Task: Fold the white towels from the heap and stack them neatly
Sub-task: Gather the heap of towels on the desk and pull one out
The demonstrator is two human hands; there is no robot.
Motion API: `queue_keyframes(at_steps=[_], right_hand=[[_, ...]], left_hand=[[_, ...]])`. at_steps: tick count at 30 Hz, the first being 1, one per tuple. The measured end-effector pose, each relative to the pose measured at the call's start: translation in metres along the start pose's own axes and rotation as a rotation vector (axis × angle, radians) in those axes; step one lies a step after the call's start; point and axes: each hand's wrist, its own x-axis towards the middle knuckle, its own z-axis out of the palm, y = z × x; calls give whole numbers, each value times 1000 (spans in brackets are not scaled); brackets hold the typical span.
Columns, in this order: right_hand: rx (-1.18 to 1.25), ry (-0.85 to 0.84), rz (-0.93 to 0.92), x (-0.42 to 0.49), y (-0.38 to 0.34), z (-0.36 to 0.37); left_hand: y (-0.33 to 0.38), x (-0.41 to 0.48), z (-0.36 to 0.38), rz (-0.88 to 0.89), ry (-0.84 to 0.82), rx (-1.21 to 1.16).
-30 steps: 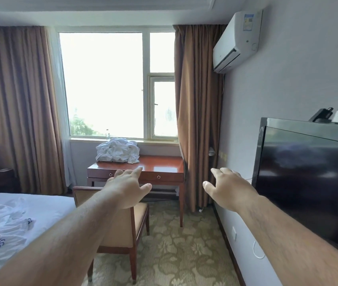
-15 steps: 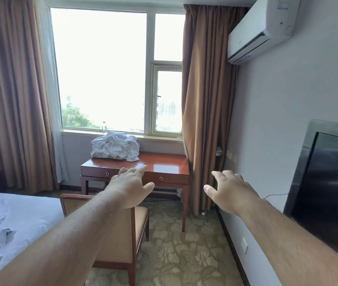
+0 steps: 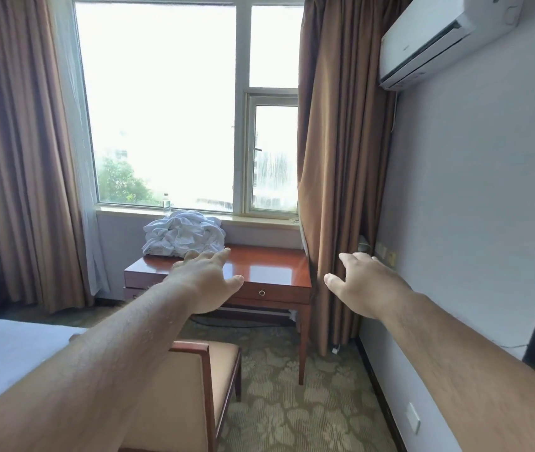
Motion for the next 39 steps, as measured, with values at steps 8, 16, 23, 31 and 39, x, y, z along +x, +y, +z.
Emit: queue_keyframes(at_steps=[8,16,23,31,39], right_hand=[[-6,10,-2,130,59,14],[24,53,-24,267,115,-21],[24,-29,-43,313,136,22],[45,-49,-27,356,155,52],[20,-38,-11,412,168,86]], left_hand=[[29,123,23,-47,0,1],[63,239,20,-88,-6,55],[100,300,46,-120,-13,34],[127,351,72,-80,-27,42],[132,419,114,-64,-40,12]])
